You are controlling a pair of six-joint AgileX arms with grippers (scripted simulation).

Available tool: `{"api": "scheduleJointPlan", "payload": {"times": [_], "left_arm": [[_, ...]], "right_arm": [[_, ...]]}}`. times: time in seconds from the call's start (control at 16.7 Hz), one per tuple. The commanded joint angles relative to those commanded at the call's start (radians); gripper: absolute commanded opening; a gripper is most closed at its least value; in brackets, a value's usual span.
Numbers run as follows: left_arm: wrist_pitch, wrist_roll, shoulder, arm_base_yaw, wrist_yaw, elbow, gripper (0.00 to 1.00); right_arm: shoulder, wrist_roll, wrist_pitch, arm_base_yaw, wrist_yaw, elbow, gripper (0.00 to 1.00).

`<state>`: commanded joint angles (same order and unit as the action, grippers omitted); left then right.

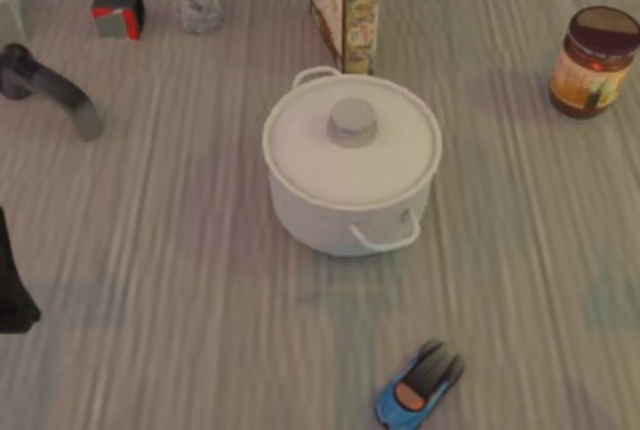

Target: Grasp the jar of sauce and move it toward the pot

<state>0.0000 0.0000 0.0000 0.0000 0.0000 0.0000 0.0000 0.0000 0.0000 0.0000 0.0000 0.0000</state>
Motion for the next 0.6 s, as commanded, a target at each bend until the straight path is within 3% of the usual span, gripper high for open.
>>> {"api": "scheduleJointPlan", "payload": {"times": [0.3,0.6], "left_arm": [[0.000,0.000,0.000,0.000,0.000,0.000,1.00],[0.000,0.000,0.000,0.000,0.000,0.000,1.00]], "right_arm": [[0.047,-0.006,-0.037,0.002,-0.006,0.040,1.00],[0.282,-0.038,-0.200,-0.005,-0.019,0.271,1.00]]}}
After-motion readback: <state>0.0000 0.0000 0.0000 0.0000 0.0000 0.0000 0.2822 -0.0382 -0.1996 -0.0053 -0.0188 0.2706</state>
